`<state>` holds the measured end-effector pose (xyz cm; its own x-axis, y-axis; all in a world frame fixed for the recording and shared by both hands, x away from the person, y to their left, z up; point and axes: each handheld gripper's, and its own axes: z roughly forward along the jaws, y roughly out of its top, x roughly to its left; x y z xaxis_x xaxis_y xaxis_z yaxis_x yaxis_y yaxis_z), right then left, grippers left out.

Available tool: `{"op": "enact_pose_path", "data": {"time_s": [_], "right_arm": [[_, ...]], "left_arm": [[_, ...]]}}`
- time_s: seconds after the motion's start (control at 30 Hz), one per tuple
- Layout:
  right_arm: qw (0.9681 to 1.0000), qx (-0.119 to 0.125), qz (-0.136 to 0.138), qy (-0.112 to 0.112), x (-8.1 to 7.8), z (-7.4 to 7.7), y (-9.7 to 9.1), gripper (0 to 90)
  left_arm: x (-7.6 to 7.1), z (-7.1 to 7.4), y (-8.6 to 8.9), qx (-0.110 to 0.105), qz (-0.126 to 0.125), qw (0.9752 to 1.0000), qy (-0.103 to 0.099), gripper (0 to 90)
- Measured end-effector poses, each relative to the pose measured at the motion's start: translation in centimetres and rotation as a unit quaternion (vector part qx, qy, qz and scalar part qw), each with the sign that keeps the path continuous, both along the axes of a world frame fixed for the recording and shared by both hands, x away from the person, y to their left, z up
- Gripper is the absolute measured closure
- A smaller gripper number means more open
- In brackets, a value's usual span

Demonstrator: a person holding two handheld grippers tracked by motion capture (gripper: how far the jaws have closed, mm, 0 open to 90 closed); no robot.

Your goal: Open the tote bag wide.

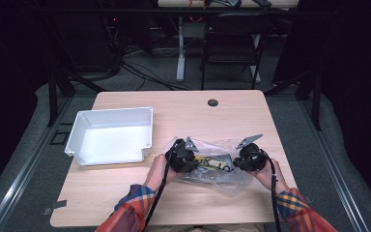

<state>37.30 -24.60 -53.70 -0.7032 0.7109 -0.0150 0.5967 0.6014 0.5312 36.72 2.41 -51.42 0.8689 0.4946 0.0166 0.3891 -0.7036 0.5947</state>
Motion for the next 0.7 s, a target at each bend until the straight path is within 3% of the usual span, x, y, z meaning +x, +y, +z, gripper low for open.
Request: {"op": "enact_pose_path", "data": {"time_s": [0.13, 0.43, 0.7], "right_arm": [[1.0, 0.005, -0.005, -0.002, 0.0, 0.0, 0.0, 81.0], [0.9999, 0.012, -0.01, -0.005, 0.1, 0.0, -0.5, 82.0], [0.9999, 0.004, -0.015, -0.008, 0.2, -0.3, -0.3, 82.1]], "left_arm": [[-0.4, 0.1, 0.1, 0.003, -0.009, 1.0, 0.0, 89.1], [-2.7, 0.7, 1.2, 0.001, -0.042, 0.9987, 0.028, 90.0], [-3.8, -1.0, 2.5, 0.039, -0.049, 0.9959, 0.066, 90.0]]}}
